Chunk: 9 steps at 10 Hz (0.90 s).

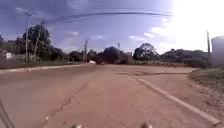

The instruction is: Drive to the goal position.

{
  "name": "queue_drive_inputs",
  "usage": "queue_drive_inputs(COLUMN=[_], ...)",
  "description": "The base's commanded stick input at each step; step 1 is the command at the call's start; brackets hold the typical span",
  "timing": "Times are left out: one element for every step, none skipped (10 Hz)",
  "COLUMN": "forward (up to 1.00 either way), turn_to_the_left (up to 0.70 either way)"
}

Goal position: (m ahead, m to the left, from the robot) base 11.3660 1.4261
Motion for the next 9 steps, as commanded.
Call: queue_drive_inputs(forward=[0.70,0.70,0.70,0.70,0.70,0.70,0.70,0.70,0.70], turn_to_the_left=[0.00,0.00,0.00,0.00,0.00,0.00,0.00,0.00,0.00])
